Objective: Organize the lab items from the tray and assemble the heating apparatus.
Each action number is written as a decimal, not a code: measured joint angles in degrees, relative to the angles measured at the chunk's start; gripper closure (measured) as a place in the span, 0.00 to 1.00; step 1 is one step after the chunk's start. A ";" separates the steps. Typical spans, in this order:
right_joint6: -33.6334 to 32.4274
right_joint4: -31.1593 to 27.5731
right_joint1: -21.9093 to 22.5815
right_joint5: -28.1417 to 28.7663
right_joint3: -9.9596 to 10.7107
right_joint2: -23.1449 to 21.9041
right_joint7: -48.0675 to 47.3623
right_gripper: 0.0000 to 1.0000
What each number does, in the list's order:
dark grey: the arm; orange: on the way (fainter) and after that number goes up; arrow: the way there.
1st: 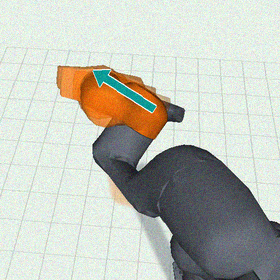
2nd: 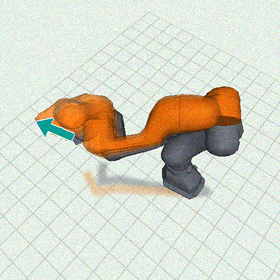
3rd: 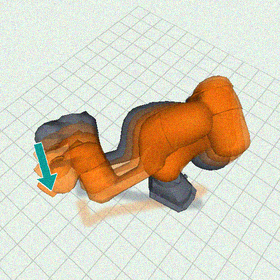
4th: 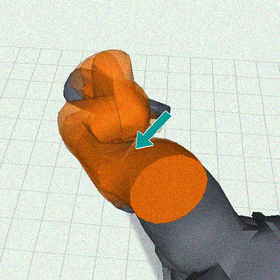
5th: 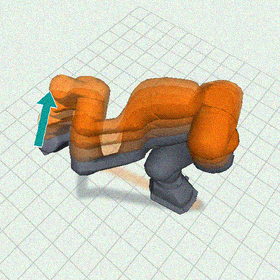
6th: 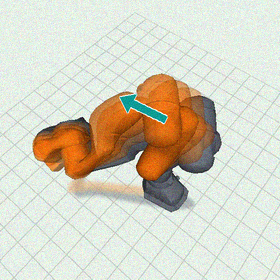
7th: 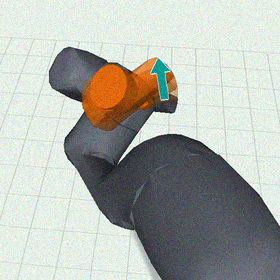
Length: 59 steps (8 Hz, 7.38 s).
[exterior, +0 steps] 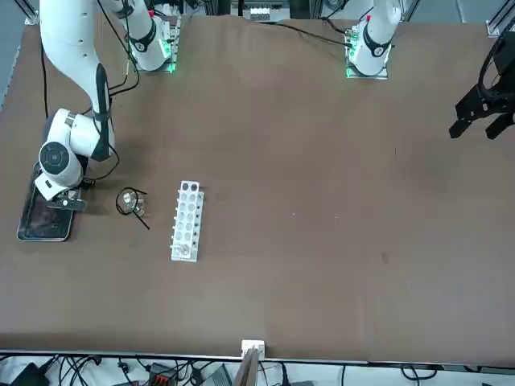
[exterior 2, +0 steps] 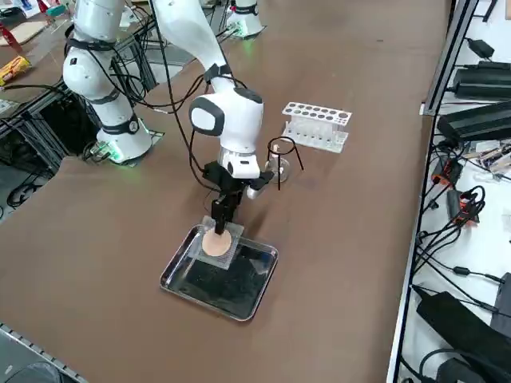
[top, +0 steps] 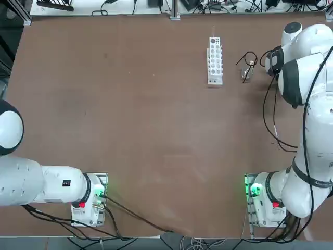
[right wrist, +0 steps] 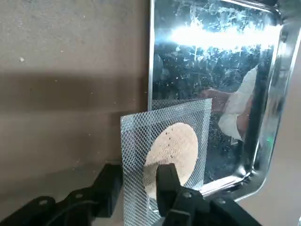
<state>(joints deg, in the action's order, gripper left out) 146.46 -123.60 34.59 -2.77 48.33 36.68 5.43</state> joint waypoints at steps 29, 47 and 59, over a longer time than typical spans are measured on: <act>-4.93 6.07 0.14 0.16 0.52 -0.27 0.12 0.96; -35.54 27.54 44.38 -10.64 20.26 9.28 1.08 0.98; -36.37 24.22 51.56 -13.50 17.55 25.17 -20.96 0.98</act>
<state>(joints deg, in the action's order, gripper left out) 110.08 -99.38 86.15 -16.27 65.88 61.85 -15.52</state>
